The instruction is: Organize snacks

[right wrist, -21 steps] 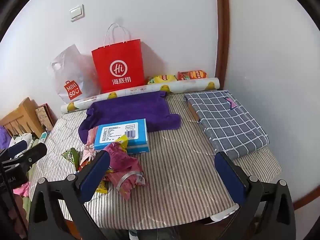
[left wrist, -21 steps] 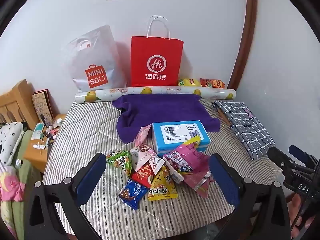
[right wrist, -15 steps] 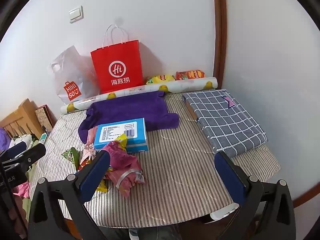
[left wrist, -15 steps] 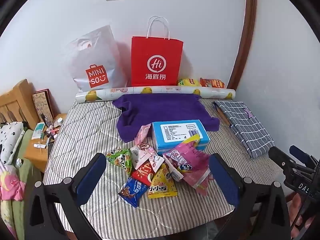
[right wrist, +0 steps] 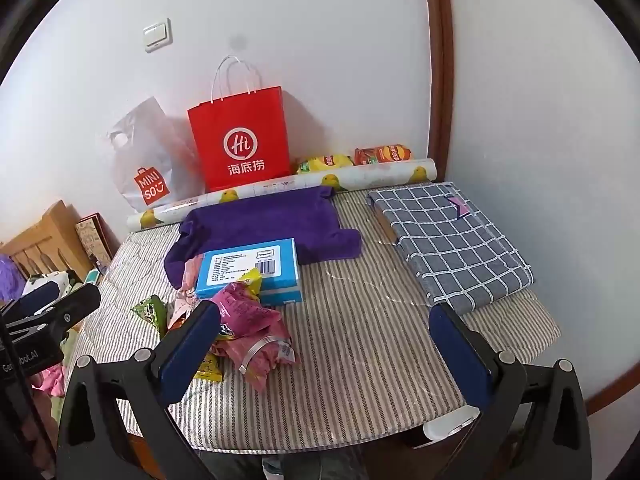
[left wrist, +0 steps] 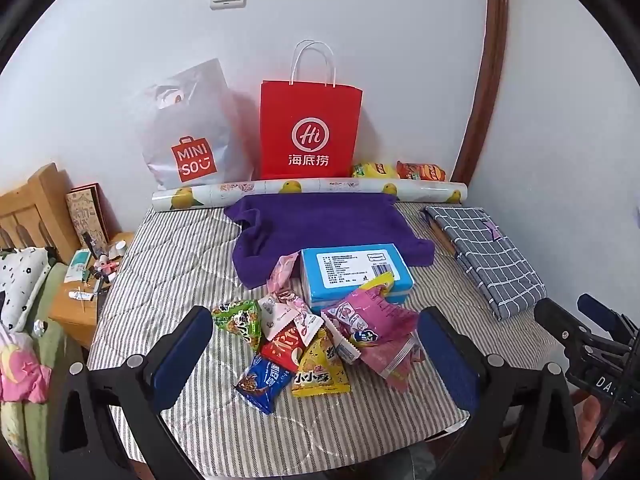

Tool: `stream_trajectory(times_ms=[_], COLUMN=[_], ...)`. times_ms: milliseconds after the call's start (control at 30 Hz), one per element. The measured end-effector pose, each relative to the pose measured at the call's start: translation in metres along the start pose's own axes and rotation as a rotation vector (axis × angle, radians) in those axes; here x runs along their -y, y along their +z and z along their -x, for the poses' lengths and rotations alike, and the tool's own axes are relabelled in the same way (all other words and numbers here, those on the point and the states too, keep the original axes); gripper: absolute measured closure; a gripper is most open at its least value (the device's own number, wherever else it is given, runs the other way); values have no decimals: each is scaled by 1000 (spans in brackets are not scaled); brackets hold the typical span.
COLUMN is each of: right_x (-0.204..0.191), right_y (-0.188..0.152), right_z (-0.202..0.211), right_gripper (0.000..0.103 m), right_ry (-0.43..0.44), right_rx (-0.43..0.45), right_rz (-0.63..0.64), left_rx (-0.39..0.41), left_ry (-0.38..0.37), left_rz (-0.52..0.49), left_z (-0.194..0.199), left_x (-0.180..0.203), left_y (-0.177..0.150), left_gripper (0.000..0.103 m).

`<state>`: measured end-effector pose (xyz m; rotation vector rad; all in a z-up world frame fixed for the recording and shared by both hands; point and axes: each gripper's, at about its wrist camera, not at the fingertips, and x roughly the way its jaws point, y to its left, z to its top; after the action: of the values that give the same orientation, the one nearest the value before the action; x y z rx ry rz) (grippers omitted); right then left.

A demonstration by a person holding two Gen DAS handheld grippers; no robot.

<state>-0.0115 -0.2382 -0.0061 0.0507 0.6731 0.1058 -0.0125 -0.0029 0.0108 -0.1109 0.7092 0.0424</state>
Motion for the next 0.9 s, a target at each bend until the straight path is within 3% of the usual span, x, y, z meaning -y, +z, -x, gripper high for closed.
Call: stream_trajectory(times_ms=[900], right_x=[-6], right_y=[0], right_z=[9], right_gripper=[0], right_ry=[2], right_rx=[23], right_rz=[8], left_rx=[15], left_ry=[-5], left_rz=[-2], left_z=[5], left_x=[3], left_y=[-1], left_gripper=[0])
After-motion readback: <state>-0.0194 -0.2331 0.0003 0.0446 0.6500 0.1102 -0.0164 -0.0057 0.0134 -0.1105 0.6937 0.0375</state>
